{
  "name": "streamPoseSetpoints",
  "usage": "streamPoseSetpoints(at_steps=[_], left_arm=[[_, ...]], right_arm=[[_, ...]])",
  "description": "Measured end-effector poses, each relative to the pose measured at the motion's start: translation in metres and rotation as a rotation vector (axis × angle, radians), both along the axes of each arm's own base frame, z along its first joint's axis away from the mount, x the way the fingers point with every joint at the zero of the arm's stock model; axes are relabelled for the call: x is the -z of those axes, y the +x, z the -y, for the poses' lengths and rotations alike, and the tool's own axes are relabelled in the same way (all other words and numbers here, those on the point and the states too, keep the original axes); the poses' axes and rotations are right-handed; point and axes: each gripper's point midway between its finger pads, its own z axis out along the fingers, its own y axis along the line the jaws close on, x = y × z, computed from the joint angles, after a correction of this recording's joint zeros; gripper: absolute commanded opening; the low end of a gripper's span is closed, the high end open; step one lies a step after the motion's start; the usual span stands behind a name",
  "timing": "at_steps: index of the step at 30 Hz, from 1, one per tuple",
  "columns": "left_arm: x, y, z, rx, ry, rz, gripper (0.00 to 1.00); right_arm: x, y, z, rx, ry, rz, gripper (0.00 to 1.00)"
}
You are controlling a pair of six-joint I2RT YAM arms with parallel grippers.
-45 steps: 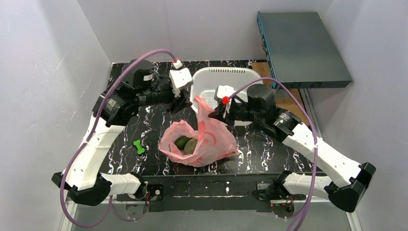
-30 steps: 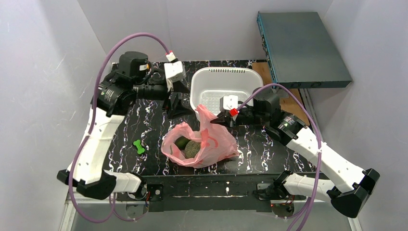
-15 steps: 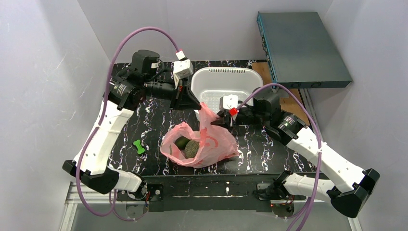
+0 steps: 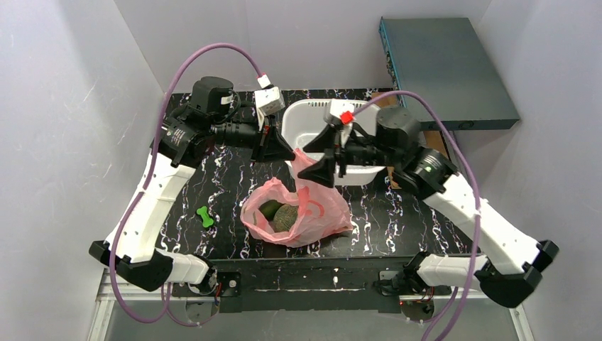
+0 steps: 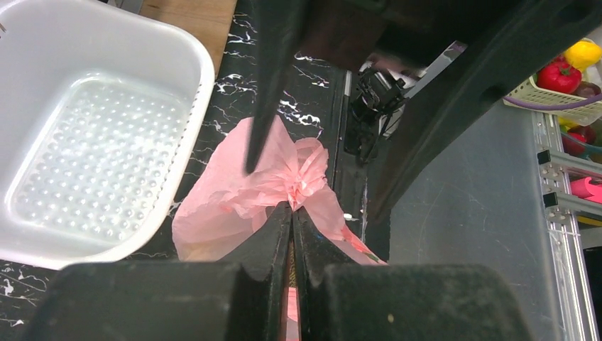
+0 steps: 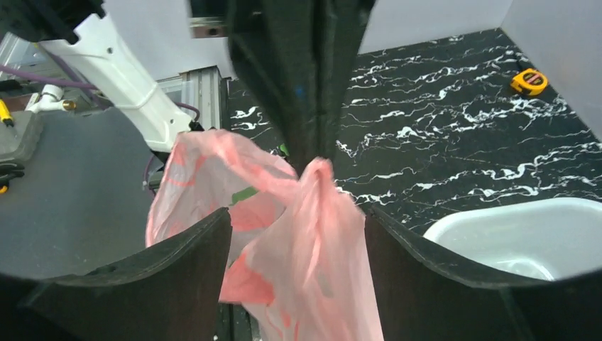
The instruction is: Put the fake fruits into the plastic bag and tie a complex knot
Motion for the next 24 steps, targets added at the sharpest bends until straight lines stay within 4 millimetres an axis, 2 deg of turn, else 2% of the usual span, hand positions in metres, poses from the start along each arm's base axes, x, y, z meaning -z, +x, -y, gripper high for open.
streamPoseSetpoints(at_steps=[1,3,6,7,8,9,12,13,15,18,21,24], left_arm=[[0.000,0.000,0.000,0.000,0.000,0.001,0.00],[0.000,0.000,0.000,-0.001,0.001,0.006,0.00],[-0.003,0.002,-0.002,-0.015,0.005,0.013,0.00],[-0.004,0.004,-0.002,-0.028,0.008,0.018,0.00],[-0.004,0.006,-0.003,-0.039,0.010,0.018,0.00],[-0.003,0.008,-0.005,-0.054,0.015,0.011,0.06],[-0.001,0.010,-0.012,-0.064,0.039,-0.020,0.55],[-0.004,0.011,-0.016,-0.059,0.045,0.001,0.68],[-0.018,0.007,-0.025,-0.036,0.056,0.058,0.73],[-0.032,-0.018,-0.038,0.042,0.063,0.140,0.74],[-0.028,-0.049,-0.050,0.126,0.081,0.165,0.74],[-0.025,-0.067,-0.053,0.197,0.078,0.175,0.75]], right_arm=[[0.002,0.005,-0.008,0.006,0.002,-0.017,0.71],[0.013,0.014,-0.019,0.017,-0.015,-0.052,0.55],[0.035,0.024,-0.030,0.029,-0.051,-0.086,0.10],[0.044,0.025,-0.031,0.029,-0.065,-0.093,0.01],[0.052,0.024,-0.030,0.027,-0.073,-0.094,0.01],[0.057,0.023,-0.029,0.023,-0.076,-0.091,0.01],[0.064,0.015,-0.024,0.007,-0.072,-0.053,0.01],[0.069,0.012,-0.019,0.006,-0.084,-0.046,0.01],[0.077,0.007,-0.008,0.004,-0.102,-0.028,0.01],[0.078,0.004,0.000,-0.013,-0.112,0.006,0.01],[0.076,0.001,0.003,-0.039,-0.111,0.039,0.01],[0.077,-0.002,0.003,-0.064,-0.112,0.055,0.01]])
